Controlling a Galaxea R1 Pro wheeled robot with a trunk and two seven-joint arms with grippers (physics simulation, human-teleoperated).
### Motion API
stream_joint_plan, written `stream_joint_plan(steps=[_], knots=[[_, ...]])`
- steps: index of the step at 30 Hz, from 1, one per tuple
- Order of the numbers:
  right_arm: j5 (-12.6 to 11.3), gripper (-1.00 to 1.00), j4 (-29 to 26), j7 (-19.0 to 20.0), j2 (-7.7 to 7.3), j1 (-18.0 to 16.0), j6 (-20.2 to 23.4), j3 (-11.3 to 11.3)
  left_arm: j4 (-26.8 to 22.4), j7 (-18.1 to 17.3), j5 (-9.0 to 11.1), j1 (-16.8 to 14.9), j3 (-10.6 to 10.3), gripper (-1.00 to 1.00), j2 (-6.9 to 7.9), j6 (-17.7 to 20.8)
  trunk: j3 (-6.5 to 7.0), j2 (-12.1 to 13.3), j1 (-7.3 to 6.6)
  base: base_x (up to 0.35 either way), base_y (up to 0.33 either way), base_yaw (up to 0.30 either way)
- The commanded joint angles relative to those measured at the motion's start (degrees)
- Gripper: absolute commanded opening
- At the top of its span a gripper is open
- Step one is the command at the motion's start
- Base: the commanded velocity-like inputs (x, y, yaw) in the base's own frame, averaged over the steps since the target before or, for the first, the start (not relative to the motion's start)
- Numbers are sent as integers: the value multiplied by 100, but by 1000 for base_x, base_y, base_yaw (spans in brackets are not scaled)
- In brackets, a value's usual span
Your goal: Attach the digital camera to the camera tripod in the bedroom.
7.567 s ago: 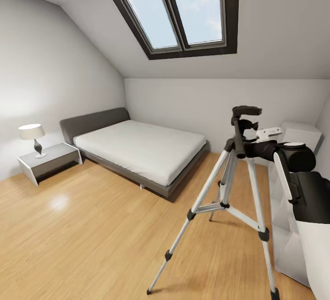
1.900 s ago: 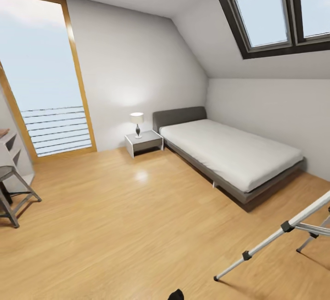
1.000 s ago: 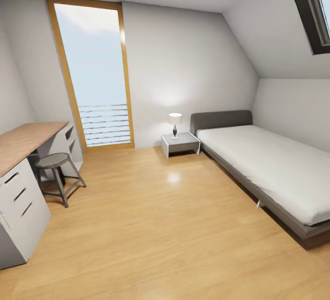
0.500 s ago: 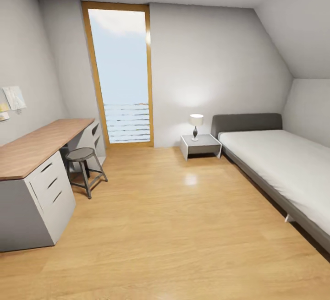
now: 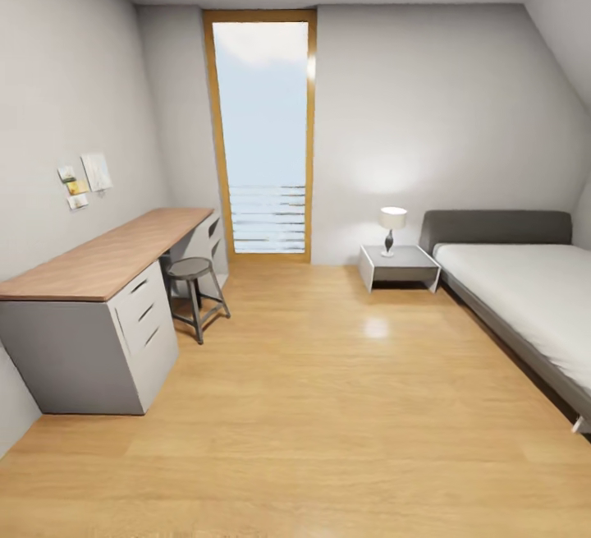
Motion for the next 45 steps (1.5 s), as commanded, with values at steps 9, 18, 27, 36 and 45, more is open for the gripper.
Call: stream_joint_plan(steps=[9, 18, 27, 36, 45], knots=[[38, 100, 7, 13, 0, -7, 9, 0, -3, -2, -16, 0, 48, 100, 0, -11, -5, -3, 0, 0, 238, 300], [38, 100, 7, 13, 0, -7, 4, 0, -3, -6, -24, 0, 38, 100, 0, 1, -5, -3, 0, 127, 286, 300], [41, 100, 0, 13, 0, -7, 0, -5, 5, -10, -159, 0, 35, 100, -6, 24, -5, -3, 0, 305, 114, 234], [55, 100, -2, -28, 0, -7, 11, -5, 6, 0, -334, 0, 39, 100, -21, 18, -5, -3, 0, 325, 11, 21], [41, 100, -2, -31, 0, -7, 12, -5, 6, 9, -561, 0, 40, 100, -35, 17, -5, -3, 0, 327, 0, 1]])
